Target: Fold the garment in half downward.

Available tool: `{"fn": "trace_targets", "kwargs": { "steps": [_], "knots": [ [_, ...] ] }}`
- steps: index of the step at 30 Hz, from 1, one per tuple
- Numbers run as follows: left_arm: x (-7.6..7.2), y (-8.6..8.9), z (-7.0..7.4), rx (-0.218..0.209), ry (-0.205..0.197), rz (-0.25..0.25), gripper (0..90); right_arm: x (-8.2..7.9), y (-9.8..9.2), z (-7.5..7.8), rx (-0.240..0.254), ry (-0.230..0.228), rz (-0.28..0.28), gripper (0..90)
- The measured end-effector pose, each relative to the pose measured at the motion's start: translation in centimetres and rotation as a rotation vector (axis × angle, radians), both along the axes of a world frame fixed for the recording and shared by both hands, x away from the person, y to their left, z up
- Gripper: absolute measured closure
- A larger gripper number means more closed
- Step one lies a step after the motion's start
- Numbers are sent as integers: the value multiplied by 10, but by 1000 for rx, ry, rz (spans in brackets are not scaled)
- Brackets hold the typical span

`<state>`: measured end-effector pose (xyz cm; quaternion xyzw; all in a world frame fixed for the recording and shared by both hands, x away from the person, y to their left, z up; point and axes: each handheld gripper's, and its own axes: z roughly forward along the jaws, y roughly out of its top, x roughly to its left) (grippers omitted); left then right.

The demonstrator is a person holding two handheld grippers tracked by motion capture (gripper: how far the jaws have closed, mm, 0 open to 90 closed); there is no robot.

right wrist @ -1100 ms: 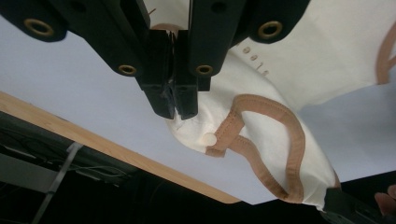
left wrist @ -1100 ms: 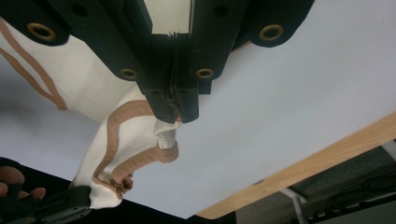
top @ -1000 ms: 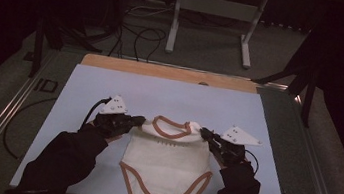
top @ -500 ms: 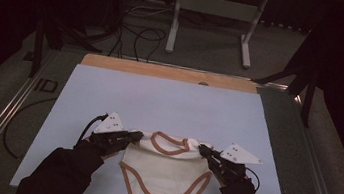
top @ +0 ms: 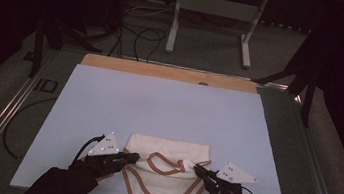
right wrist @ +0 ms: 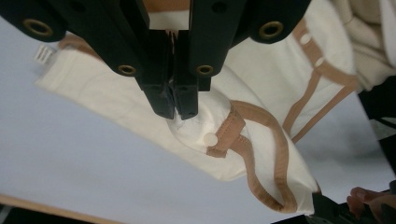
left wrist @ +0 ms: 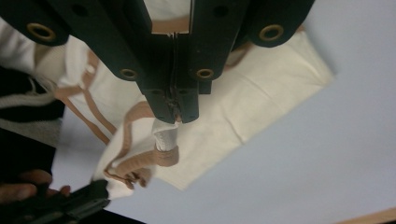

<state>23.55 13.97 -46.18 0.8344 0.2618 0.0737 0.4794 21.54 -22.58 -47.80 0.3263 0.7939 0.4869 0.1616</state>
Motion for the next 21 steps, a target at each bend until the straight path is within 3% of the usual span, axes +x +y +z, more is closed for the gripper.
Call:
{"fn": "trace_targets", "kwargs": {
  "steps": [6,7,11,17,21],
  "knots": [
    [-2,-2,-16,10,56,-6,891,-4,-1,-11,-19,43,-7,876],
    [-1,-1,-22,16,83,-10,890,-3,0,-15,-34,59,-7,874],
    [-2,-1,-32,29,122,-17,889,-3,1,-17,-46,69,-4,873],
    [-8,-2,-42,30,137,-61,885,-8,1,-23,-70,120,45,840],
    [-9,-1,-43,30,153,-92,878,-10,-2,-27,-72,188,54,783]
  ]
}}
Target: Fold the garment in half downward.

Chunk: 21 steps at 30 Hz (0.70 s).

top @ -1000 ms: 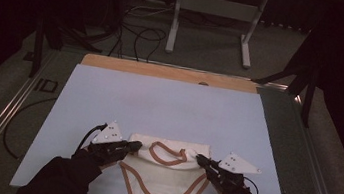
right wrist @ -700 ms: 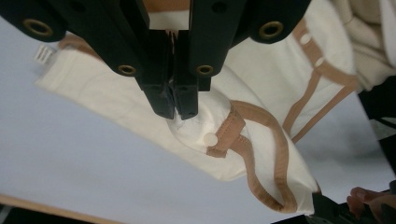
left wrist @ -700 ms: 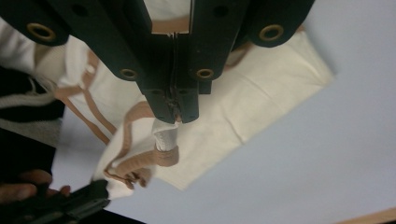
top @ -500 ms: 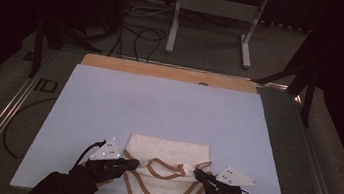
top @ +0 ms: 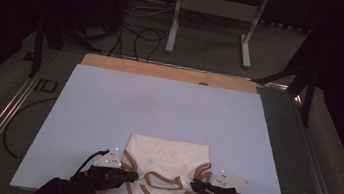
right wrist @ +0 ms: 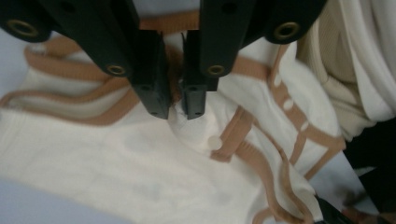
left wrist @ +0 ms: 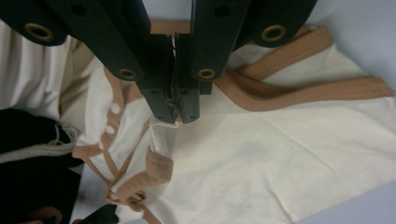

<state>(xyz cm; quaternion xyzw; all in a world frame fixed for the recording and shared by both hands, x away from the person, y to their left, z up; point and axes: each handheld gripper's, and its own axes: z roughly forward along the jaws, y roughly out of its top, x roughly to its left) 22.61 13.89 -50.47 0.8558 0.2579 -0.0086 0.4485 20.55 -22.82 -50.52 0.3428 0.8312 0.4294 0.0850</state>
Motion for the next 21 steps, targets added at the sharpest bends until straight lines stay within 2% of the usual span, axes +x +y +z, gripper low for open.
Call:
{"fn": "trace_targets", "kwargs": {
  "steps": [2,4,6,9,13,15,16,17,21],
  "knots": [
    [-1,1,-1,0,6,-11,868,-1,-3,-1,6,35,3,739],
    [-2,1,-2,6,14,-37,861,-4,-5,-1,15,41,9,704],
    [-4,0,-3,12,24,-48,849,-6,-7,-1,22,71,20,634],
    [-7,-1,-3,9,28,-63,832,-8,-7,0,34,77,29,557],
    [-9,1,2,-6,17,-63,788,-10,-8,5,52,62,33,450],
    [-9,1,4,-12,10,-54,734,-10,-8,7,65,61,36,433],
    [-10,1,7,-25,-11,-45,734,-9,-8,8,74,56,34,423],
    [-10,1,9,-27,-20,-39,678,-8,-8,12,94,41,31,399],
    [-10,1,12,-33,-35,-36,619,-3,-5,18,112,11,29,331]
  ]
}}
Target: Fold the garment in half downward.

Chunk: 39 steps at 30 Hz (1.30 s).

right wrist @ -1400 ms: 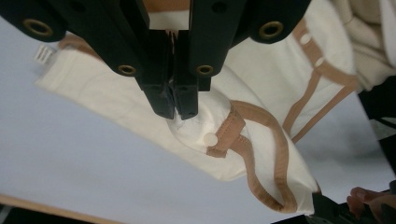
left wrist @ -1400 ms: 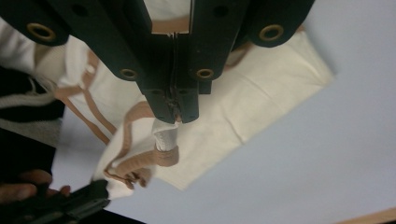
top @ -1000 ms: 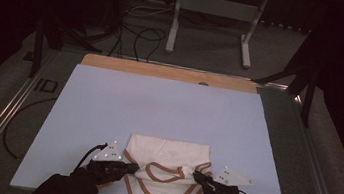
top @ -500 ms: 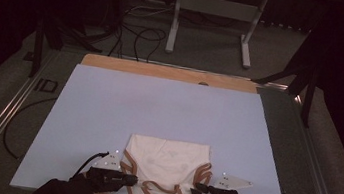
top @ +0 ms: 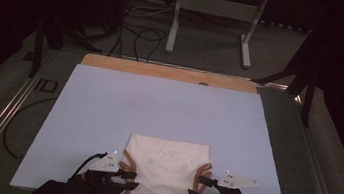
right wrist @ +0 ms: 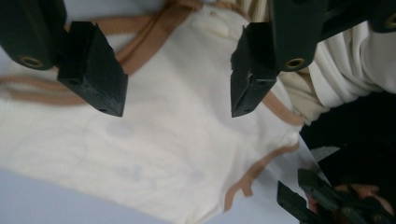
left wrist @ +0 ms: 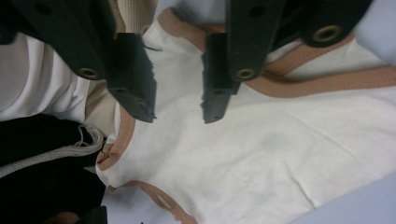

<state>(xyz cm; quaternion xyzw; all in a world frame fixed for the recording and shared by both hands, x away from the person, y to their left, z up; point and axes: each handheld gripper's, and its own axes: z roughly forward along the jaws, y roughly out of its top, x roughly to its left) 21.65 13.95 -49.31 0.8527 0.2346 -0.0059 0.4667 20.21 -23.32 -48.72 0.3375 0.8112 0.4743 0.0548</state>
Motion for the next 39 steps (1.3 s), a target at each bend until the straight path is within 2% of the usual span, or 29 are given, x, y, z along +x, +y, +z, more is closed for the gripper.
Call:
{"fn": "trace_targets", "kwargs": {
  "steps": [2,5,7,11,14,17,18,20,23,26,28,32,36,37,39],
  "knots": [
    [0,-1,0,-1,-4,7,593,2,1,2,13,-13,2,296],
    [1,-3,1,-3,-6,22,512,2,3,3,22,-33,16,189],
    [1,-3,2,-1,-14,33,465,2,4,3,-1,-45,4,184],
    [5,-2,3,-26,-19,63,315,5,2,-1,7,-29,1,187],
    [6,-1,5,-28,-41,73,177,5,2,-1,16,-33,11,174],
    [6,0,7,-41,-55,62,143,4,3,1,34,-40,27,171],
    [6,0,9,-48,-55,38,103,4,3,1,28,-43,30,171],
    [4,-4,12,-13,-80,28,77,5,5,1,17,-49,45,171],
    [6,-5,15,-9,-90,31,25,9,5,1,15,-39,59,184],
    [9,-6,17,10,-95,17,3,16,2,2,26,-41,93,158],
    [13,-5,16,18,-101,20,2,22,-1,5,29,-49,72,162],
    [35,2,16,3,-88,62,30,43,-6,7,12,-67,28,142],
    [57,8,16,29,-106,119,76,65,-8,10,-32,-94,-21,139],
    [62,9,16,33,-100,131,95,70,-9,10,-38,-99,-25,143],
    [73,13,13,47,-113,166,149,81,-12,10,-53,-99,-42,181]
  ]
}}
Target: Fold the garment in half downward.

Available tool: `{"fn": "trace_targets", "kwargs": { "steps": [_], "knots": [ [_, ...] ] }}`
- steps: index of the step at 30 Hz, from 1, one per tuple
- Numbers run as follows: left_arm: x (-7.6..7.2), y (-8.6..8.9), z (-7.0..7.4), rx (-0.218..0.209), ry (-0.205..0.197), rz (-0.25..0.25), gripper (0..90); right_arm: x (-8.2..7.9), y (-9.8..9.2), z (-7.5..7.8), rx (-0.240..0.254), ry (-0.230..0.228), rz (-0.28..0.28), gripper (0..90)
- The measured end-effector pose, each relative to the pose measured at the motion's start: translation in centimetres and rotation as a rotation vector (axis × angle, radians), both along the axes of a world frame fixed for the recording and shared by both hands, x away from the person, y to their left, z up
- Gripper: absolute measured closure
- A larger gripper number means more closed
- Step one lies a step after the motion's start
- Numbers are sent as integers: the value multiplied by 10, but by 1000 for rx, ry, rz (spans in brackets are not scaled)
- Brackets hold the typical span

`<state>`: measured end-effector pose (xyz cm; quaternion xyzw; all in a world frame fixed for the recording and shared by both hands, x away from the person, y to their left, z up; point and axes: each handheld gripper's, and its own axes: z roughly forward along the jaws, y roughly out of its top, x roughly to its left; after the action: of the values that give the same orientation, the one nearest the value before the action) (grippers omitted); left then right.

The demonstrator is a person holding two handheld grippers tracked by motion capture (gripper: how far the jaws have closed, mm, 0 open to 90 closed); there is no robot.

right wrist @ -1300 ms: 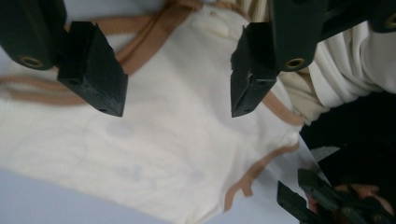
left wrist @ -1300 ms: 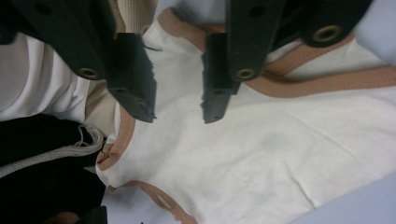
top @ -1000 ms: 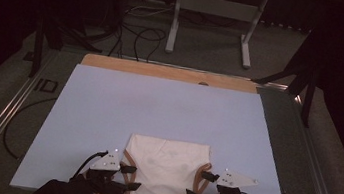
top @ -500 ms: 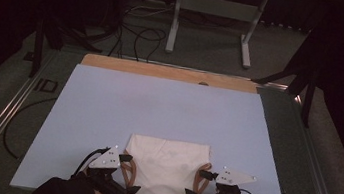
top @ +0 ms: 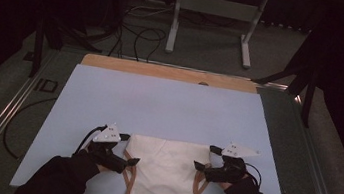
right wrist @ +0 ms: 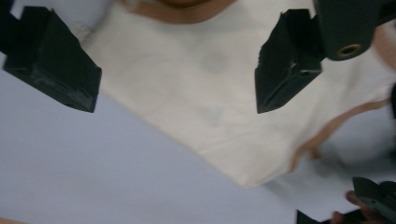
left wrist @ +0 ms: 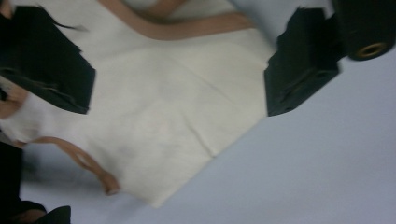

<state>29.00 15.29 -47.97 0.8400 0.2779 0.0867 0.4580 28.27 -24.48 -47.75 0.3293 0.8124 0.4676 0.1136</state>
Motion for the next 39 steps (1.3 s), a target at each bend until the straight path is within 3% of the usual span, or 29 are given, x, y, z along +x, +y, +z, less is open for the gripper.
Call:
{"fn": "trace_targets", "kwargs": {
  "steps": [3,5,10,16,19,22,28,36,39],
  "knots": [
    [17,7,-7,7,20,52,212,14,-6,-4,-2,13,-22,234],
    [26,9,-12,18,37,77,300,22,-10,-7,1,26,-35,277],
    [44,10,-25,42,65,120,438,37,-17,-17,-18,43,-62,349],
    [61,5,-36,86,96,109,526,47,-14,-26,-33,78,-84,353],
    [65,1,-35,97,98,96,565,50,-13,-29,-40,95,-84,365],
    [66,-3,-37,134,100,92,597,51,-11,-32,-65,103,-85,387],
    [67,-6,-39,158,100,90,632,51,-9,-39,-131,114,-74,453],
    [65,-10,-41,179,91,78,693,50,-6,-43,-168,120,-46,628],
    [64,-12,-41,181,93,66,772,49,-6,-42,-186,110,-47,709]
  ]
}}
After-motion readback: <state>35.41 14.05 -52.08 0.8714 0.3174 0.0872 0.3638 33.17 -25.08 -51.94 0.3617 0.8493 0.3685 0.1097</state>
